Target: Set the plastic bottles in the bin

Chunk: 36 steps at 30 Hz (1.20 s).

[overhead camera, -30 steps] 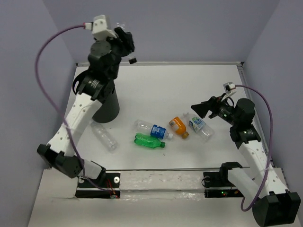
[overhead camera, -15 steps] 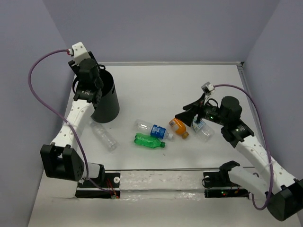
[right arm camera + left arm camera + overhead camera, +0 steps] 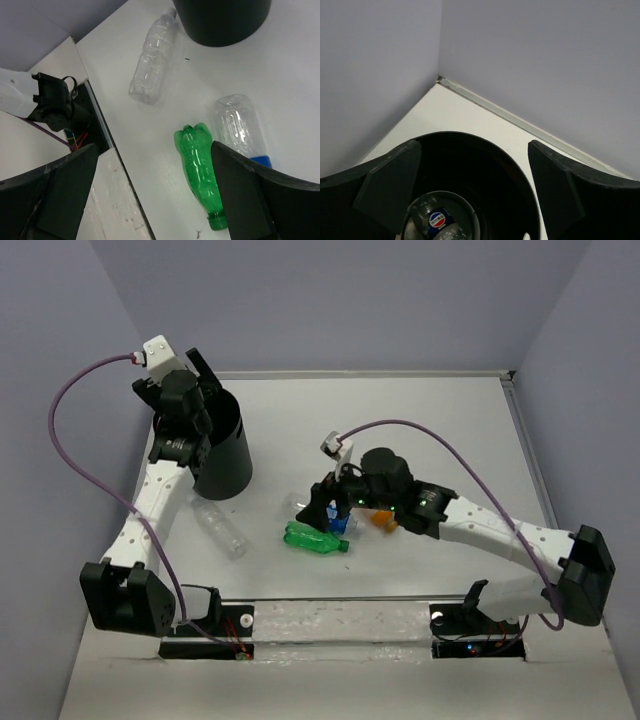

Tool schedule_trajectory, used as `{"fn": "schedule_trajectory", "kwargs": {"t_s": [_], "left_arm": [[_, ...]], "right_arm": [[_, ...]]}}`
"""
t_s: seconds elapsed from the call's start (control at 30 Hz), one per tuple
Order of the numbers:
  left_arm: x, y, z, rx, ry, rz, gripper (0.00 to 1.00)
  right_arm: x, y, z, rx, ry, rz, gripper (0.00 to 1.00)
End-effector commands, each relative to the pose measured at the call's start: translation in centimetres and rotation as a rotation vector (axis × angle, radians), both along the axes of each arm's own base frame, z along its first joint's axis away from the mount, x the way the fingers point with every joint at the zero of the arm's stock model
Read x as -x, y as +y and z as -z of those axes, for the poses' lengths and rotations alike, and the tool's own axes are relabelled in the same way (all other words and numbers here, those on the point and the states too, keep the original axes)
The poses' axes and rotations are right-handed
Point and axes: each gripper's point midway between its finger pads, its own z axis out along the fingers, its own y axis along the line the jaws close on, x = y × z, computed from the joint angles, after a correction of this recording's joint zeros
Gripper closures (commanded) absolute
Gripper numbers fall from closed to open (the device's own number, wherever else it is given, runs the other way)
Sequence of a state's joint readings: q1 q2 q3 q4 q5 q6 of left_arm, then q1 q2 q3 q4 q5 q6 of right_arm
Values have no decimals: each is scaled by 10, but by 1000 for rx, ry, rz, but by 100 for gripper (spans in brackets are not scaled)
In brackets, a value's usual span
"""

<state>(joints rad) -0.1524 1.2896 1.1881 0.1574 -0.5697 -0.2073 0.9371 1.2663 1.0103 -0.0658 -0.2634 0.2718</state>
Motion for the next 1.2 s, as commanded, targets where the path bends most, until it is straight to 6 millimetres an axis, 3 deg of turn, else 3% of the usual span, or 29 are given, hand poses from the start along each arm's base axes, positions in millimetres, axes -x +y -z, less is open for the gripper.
{"fn": "schedule_trajectory", "kwargs": {"t_s": [0.0,0.03,0.1,0.13,0.17,0.23,0.27,0.3,0.33,0.37,0.4,0.43,0.5,0.53,0.57,0.6,0.63,0.67,0.73,0.77,0.87,0.93,1.17], "left_arm": [[32,-32,-74,156,-195,205,1],[49,-37,-85,168,-226,251,1],[68,-56,-86,200,-210,369,1],[87,-61,-95,210,-239,411,1],[99,-74,-88,231,-203,487,1],[119,-82,-82,245,-190,548,1],[139,-82,-85,247,-203,562,1],[149,-89,-83,248,-192,611,1],[164,-88,-85,241,-207,621,1],[171,-89,-83,242,-201,629,1],[177,-90,-76,242,-174,642,1],[187,-91,-73,241,-171,652,1],[197,-98,-73,248,-178,703,1],[204,-100,-73,252,-192,720,1],[207,-102,-72,253,-193,734,1],[210,-106,-71,254,-190,756,1],[210,-106,-69,252,-186,762,1],[209,-107,-63,244,-172,766,1],[205,-109,-54,238,-143,771,1],[203,-110,-40,234,-108,778,1],[205,-113,-33,231,-100,790,1],[205,-113,-29,229,-89,789,1],[210,-108,-37,196,-99,765,1]], "right_arm": [[-9,52,-13,-37,-80,66,0],[-9,63,-18,-52,-92,72,0],[-8,85,-15,-56,-96,73,0],[-11,105,-8,-49,-99,103,0],[-16,121,13,-21,-95,112,0],[-21,141,23,-7,-100,136,0],[-24,156,13,-31,-108,137,0],[-29,164,18,-26,-109,149,0],[-39,173,43,14,-99,181,0],[-44,179,48,18,-100,196,0],[-46,190,39,-4,-110,205,0],[-54,195,59,29,-113,238,0],[-64,206,57,21,-132,262,0],[-70,211,76,51,-133,278,0],[-71,213,67,34,-141,281,0],[-74,218,86,68,-140,279,0],[-74,223,92,77,-137,268,0],[-76,232,86,60,-142,261,0],[-73,243,113,106,-138,241,2],[-69,260,118,95,-132,214,4],[-56,273,140,112,-114,179,5],[-50,280,143,109,-108,164,9],[-48,273,167,160,-87,168,25]]}}
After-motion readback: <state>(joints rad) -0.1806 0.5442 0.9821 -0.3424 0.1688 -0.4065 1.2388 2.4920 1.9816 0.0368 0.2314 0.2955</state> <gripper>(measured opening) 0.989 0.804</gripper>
